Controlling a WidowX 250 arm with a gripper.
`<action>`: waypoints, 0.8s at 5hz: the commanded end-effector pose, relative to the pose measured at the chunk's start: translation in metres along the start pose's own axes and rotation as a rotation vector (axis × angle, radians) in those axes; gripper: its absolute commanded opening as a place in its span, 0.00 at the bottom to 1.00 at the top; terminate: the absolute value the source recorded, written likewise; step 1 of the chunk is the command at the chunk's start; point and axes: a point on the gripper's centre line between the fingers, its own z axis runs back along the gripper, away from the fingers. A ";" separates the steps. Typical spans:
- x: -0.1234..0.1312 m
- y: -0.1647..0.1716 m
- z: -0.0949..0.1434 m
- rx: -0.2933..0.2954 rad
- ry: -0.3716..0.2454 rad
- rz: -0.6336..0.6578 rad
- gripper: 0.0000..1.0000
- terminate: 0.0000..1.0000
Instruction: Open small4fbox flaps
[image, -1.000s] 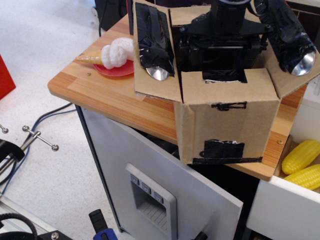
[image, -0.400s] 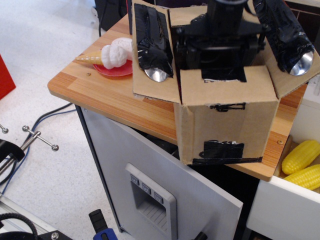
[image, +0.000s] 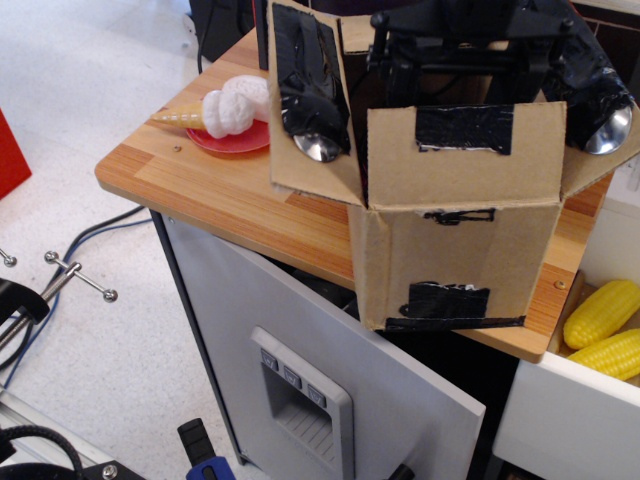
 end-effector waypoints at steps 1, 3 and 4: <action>-0.028 -0.011 0.025 -0.040 -0.030 0.024 1.00 0.00; -0.046 -0.023 0.017 -0.071 -0.065 0.090 1.00 0.00; -0.052 -0.029 0.006 -0.093 -0.092 0.109 1.00 0.00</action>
